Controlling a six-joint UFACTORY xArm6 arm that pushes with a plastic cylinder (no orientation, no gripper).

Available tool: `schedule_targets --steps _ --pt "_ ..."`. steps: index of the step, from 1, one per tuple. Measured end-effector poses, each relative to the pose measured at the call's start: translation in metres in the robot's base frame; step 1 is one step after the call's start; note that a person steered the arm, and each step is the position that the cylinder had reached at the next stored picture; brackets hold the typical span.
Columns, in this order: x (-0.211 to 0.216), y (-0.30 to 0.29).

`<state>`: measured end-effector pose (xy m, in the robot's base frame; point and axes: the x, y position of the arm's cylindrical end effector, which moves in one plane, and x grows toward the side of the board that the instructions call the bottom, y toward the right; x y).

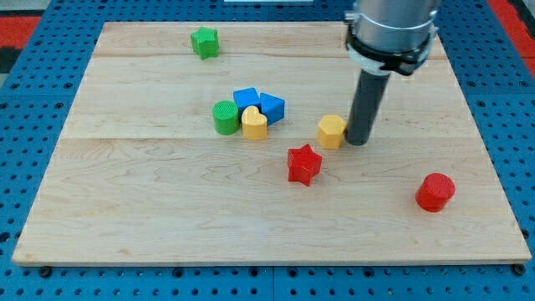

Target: Push yellow hexagon red star into the group of blocks

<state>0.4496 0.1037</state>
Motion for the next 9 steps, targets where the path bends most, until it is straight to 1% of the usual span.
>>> schedule_targets --steps 2,3,4,5,6,7,9 --pt "0.000 -0.074" --pt "0.004 -0.062" --pt "0.009 0.005" --pt "0.053 0.010" --pt "0.080 -0.015" --pt "0.074 -0.059" --pt "0.055 -0.089"
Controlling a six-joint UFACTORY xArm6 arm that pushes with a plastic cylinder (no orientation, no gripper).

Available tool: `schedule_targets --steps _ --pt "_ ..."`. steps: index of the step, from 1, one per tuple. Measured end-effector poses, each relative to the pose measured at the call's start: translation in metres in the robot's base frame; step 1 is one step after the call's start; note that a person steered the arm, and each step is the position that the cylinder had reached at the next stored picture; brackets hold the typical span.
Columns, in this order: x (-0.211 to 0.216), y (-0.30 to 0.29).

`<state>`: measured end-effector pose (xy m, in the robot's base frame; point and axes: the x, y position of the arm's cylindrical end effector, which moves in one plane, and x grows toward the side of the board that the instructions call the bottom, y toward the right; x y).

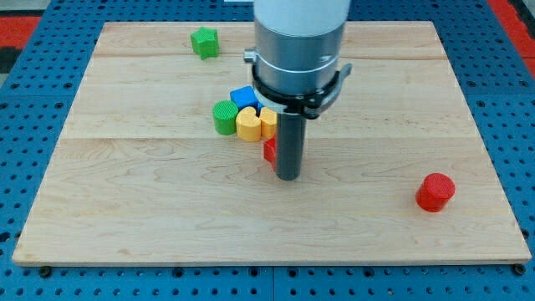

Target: Push yellow hexagon red star into the group of blocks

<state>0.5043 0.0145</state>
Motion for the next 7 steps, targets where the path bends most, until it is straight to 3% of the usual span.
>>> schedule_targets --steps 2,4,7 --pt "-0.001 -0.022" --pt "0.024 -0.001" --pt "-0.018 0.000"
